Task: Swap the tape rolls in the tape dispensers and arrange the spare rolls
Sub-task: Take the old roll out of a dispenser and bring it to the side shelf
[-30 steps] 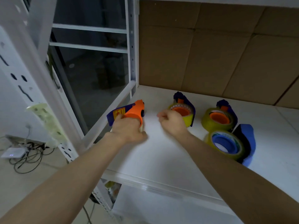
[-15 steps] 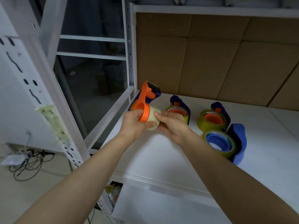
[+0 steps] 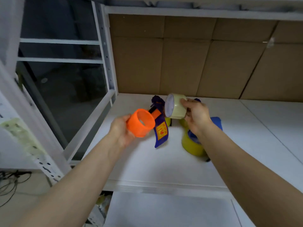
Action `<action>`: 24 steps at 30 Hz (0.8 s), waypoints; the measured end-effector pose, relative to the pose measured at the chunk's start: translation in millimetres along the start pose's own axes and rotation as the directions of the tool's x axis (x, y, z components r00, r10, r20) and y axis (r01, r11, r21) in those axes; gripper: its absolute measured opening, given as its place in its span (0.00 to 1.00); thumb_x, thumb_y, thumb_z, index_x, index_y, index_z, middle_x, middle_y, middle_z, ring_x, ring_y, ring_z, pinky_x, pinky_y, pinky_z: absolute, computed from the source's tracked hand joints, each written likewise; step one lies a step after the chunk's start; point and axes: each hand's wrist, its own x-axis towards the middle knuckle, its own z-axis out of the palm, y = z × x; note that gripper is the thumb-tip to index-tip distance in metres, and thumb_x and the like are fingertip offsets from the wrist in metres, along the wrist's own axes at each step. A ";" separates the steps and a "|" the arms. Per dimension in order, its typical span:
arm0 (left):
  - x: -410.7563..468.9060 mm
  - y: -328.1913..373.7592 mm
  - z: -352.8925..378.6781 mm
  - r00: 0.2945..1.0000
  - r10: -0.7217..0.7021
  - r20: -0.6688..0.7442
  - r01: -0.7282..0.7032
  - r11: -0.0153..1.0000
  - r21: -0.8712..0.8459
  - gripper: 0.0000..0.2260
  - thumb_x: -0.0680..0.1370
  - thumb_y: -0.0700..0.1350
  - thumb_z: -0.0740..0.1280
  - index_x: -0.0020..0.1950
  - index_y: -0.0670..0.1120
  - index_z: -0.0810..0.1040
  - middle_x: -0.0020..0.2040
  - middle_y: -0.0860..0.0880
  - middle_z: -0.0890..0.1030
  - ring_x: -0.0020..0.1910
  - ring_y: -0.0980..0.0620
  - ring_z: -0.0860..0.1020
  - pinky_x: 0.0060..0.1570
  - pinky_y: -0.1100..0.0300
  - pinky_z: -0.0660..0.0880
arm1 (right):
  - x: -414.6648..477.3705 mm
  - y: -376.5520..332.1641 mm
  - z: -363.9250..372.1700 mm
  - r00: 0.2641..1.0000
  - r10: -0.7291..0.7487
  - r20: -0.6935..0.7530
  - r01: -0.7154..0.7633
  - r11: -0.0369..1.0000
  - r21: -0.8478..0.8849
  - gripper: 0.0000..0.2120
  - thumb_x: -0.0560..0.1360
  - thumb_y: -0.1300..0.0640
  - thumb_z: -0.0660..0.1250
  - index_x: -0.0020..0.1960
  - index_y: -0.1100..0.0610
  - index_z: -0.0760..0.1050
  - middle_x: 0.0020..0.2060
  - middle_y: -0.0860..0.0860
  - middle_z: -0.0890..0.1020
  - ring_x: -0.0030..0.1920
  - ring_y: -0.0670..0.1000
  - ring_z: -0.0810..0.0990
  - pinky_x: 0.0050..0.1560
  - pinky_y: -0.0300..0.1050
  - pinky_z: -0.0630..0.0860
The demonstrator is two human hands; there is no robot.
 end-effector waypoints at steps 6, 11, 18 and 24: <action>16.3 -16.0 -14.7 0.971 0.070 -0.227 0.021 0.926 0.377 0.10 0.78 0.40 0.56 0.52 0.39 0.76 0.38 0.42 0.77 0.32 0.51 0.77 0.35 0.57 0.75 | -6.8 5.8 -18.1 0.995 0.021 -0.102 -0.020 1.000 0.006 0.06 0.74 0.67 0.65 0.41 0.58 0.74 0.36 0.51 0.79 0.38 0.49 0.78 0.37 0.39 0.76; 17.9 -10.5 -4.9 0.817 0.534 -0.216 -0.163 0.573 0.803 0.21 0.79 0.50 0.60 0.72 0.51 0.65 0.74 0.42 0.57 0.72 0.41 0.59 0.72 0.47 0.58 | -9.5 5.8 -25.6 0.990 0.012 -0.140 -0.008 1.000 0.025 0.13 0.73 0.66 0.66 0.58 0.66 0.74 0.42 0.54 0.80 0.43 0.52 0.79 0.49 0.44 0.76; -29.4 -64.3 88.4 0.647 0.698 0.308 -0.625 0.254 0.739 0.23 0.69 0.45 0.58 0.63 0.46 0.77 0.67 0.44 0.71 0.66 0.43 0.69 0.67 0.51 0.65 | -30.6 -23.1 -82.5 0.993 -0.060 -0.100 0.074 0.988 0.136 0.05 0.74 0.67 0.63 0.40 0.62 0.73 0.27 0.50 0.78 0.32 0.48 0.78 0.36 0.40 0.78; -76.0 -157.4 222.1 0.667 0.541 0.512 -0.706 0.238 0.667 0.22 0.70 0.44 0.60 0.64 0.49 0.76 0.63 0.47 0.76 0.60 0.42 0.74 0.61 0.48 0.70 | -68.6 -80.6 -217.0 0.975 -0.140 -0.175 0.164 0.978 0.132 0.06 0.75 0.67 0.60 0.41 0.60 0.72 0.38 0.54 0.73 0.40 0.51 0.74 0.40 0.41 0.76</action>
